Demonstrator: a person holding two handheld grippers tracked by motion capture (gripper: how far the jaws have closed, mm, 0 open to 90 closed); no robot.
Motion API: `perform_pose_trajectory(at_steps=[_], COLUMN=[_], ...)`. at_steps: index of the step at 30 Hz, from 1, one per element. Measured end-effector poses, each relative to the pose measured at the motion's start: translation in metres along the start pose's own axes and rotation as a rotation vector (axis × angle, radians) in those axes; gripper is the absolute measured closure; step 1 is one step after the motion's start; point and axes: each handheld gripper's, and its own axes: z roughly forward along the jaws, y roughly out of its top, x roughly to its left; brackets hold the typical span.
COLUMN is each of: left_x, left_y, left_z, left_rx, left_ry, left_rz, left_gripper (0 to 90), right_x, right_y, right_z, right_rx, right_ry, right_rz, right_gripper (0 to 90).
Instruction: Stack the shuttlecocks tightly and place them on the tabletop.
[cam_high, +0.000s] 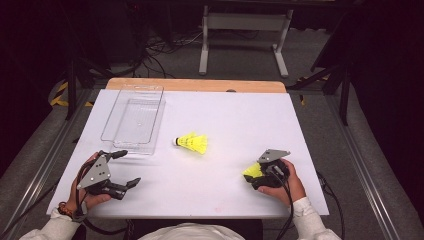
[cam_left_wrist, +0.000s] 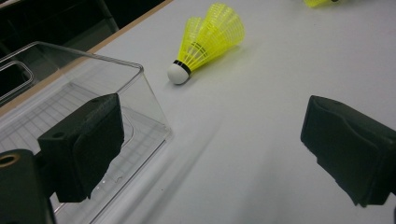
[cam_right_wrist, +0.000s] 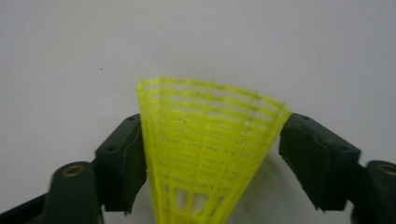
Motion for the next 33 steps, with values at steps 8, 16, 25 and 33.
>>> perform_pose_trajectory(at_steps=[8, 16, 25, 33], left_x=[0.001, 0.0, 0.0, 0.0], left_y=[0.002, 0.003, 0.001, 0.001], left_z=[0.004, 0.005, 0.001, 0.002], left_rx=[-0.001, 0.003, -0.001, 0.002], left_ry=[-0.012, -0.014, 0.003, -0.002], left_rz=[0.002, 0.01, 0.006, 0.005], left_gripper=[7.1, 7.2, 7.2, 7.2], right_x=[0.003, 0.007, 0.007, 0.001], right_y=[0.001, 0.008, 0.027, 0.054], right_z=[-0.002, -0.007, -0.002, 0.007], right_rx=[-0.02, -0.073, -0.125, -0.18], right_ry=[0.024, 0.035, 0.044, 0.038], right_rz=[-0.003, 0.001, -0.002, 0.014], right_gripper=[44.8, 46.8, 49.3, 49.3])
